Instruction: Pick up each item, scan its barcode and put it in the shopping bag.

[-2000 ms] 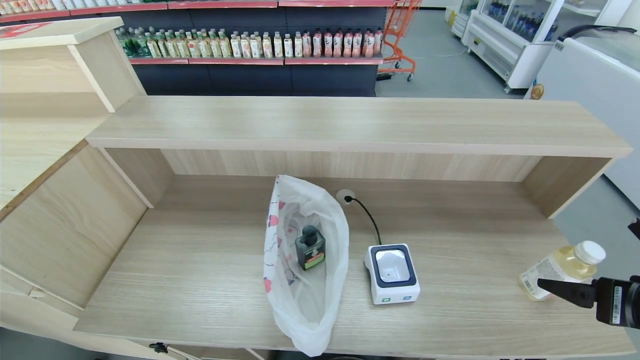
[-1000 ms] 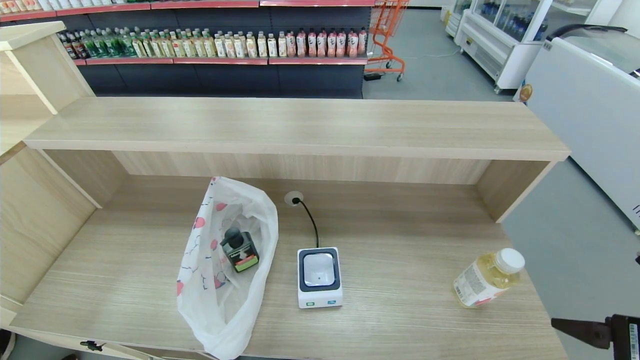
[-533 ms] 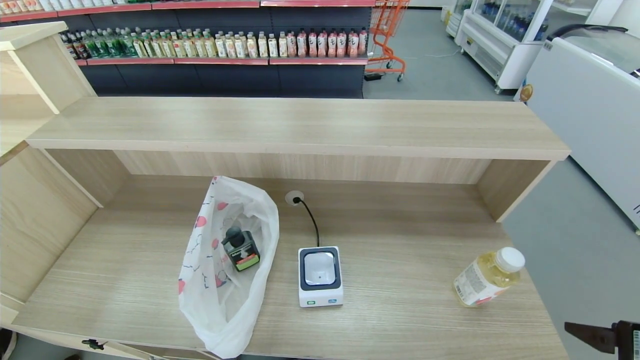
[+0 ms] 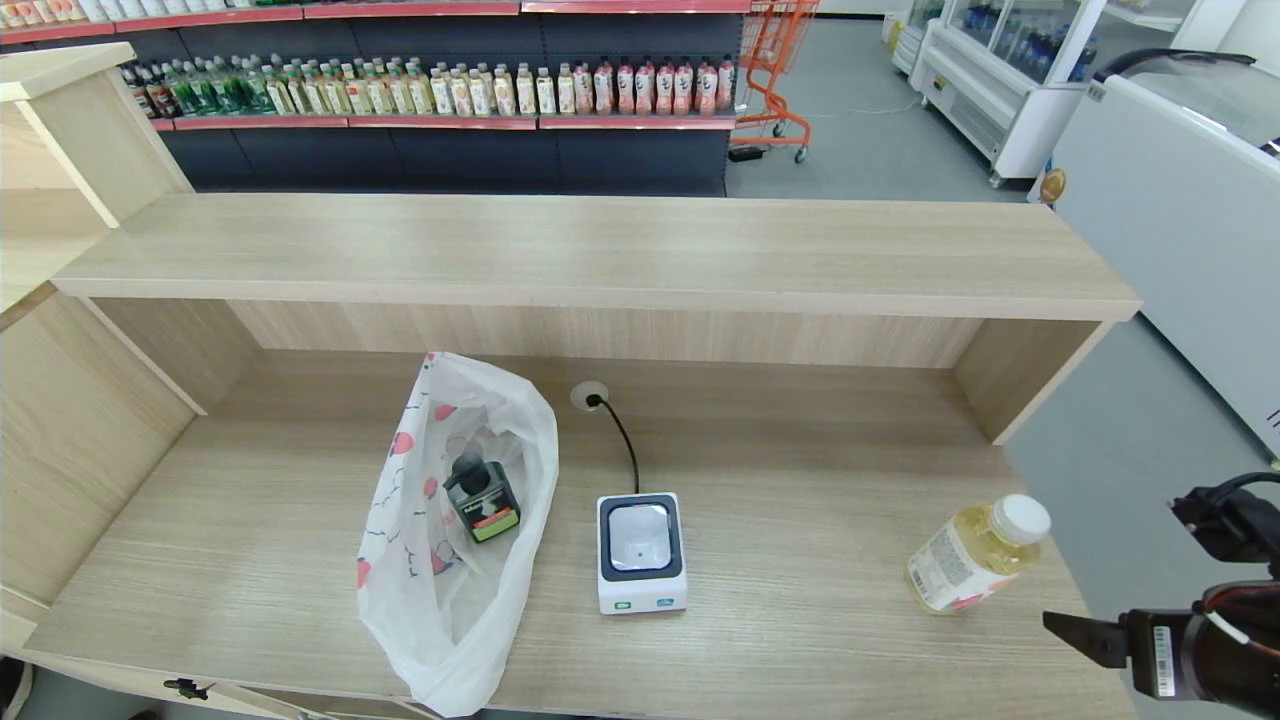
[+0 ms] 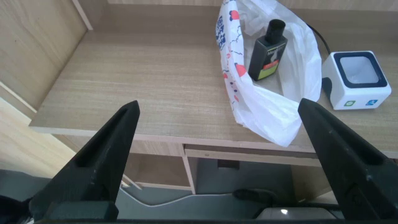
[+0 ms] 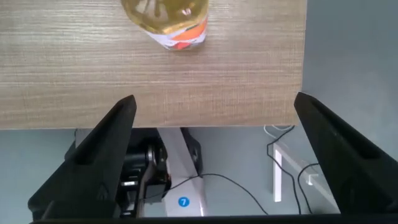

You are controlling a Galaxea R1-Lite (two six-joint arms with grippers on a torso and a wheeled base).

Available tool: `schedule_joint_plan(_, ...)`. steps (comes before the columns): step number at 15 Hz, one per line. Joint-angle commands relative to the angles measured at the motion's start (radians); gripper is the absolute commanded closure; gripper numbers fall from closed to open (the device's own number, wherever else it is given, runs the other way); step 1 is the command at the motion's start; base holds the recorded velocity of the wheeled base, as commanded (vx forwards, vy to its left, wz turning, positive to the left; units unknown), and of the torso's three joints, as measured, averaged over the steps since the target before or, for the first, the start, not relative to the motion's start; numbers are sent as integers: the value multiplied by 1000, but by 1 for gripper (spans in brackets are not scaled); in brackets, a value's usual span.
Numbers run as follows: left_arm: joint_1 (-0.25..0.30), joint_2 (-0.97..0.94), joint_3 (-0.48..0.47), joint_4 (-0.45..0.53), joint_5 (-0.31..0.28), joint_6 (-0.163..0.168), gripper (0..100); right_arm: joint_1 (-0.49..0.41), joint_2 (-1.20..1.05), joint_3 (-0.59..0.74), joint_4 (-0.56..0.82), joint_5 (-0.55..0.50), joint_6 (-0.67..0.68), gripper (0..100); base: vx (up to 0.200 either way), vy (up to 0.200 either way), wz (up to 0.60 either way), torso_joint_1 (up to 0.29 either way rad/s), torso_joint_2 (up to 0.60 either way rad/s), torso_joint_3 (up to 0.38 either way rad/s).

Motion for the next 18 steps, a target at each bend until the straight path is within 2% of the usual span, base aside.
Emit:
schedule_joint_plan(1,0,0,0,0,0,0,0,32,152,12,-105,3,-20,0,0,0,0,0,0,0)
schedule_joint_plan(6,0,0,0,0,0,0,0,42,327,21,-318,38,-58,0,0,0,0,0,0,0)
schedule_joint_plan(13,0,0,0,0,0,0,0,43,480,23,-529,124,-127,0,0,0,0,0,0,0)
schedule_joint_plan(16,0,0,0,0,0,0,0,45,571,35,-675,152,-195,0,0,0,0,0,0,0)
schedule_joint_plan(18,0,0,1,0,0,0,0,54,600,31,-717,170,-226,0,0,0,0,0,0,0)
